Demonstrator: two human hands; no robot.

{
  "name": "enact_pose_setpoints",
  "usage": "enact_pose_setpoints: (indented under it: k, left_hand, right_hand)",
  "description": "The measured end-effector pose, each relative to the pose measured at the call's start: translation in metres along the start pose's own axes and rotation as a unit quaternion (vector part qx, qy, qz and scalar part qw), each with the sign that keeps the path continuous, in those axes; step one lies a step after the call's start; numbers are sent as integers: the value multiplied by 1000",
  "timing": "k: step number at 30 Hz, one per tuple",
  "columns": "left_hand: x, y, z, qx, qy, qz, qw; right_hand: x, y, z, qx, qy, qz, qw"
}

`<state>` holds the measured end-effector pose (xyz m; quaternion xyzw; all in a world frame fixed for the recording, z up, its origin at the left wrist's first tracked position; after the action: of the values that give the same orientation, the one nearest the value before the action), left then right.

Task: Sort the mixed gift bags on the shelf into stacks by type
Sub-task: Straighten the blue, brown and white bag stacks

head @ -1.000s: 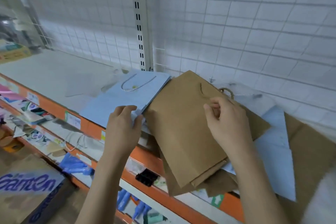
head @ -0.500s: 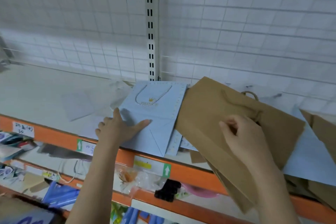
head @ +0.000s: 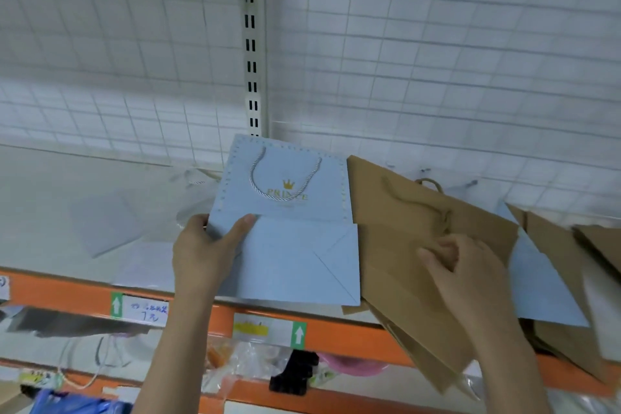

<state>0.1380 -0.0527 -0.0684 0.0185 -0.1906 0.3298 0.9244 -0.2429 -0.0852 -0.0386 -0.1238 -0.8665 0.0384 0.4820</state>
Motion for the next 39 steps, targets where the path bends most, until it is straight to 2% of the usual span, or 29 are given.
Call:
enact_pose_setpoints:
  k: [6, 11, 15, 24, 29, 35, 39]
  left_hand:
    - [-34, 12, 12, -6, 73, -39, 997]
    - [-56, 20, 18, -12, 71, -74, 995]
    - [-69, 26, 24, -29, 69, -92, 993]
    - [-109, 64, 68, -69, 65, -76, 993]
    - [-147, 107, 105, -99, 55, -57, 992]
    - [-208, 168, 133, -81, 60, -43, 994]
    - [-252, 201, 143, -64, 60, -74, 993]
  right_hand:
    - [8, 17, 58, -138, 29, 16, 990]
    - [4, 15, 70, -162, -81, -3, 984]
    - [10, 4, 86, -179, -115, -28, 977]
    - [58, -18, 121, -112, -184, -18, 976]
    - [93, -37, 174, -106, -243, -6, 964]
    - [138, -47, 237, -84, -258, 28, 962]
    - [152, -51, 282, -64, -254, 30, 965]
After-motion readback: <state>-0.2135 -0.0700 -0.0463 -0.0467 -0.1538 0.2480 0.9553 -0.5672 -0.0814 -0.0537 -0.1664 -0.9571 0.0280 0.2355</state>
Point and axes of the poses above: each hand's wrist, its own y-axis away from the middle knuckle, its own x-axis out of the back of the hand, z = x × y, the point moved 10 cm from there along -y, towards the middle knuckle, and after that the axes turned 3 degrees about -z, right-handed, at the moved point
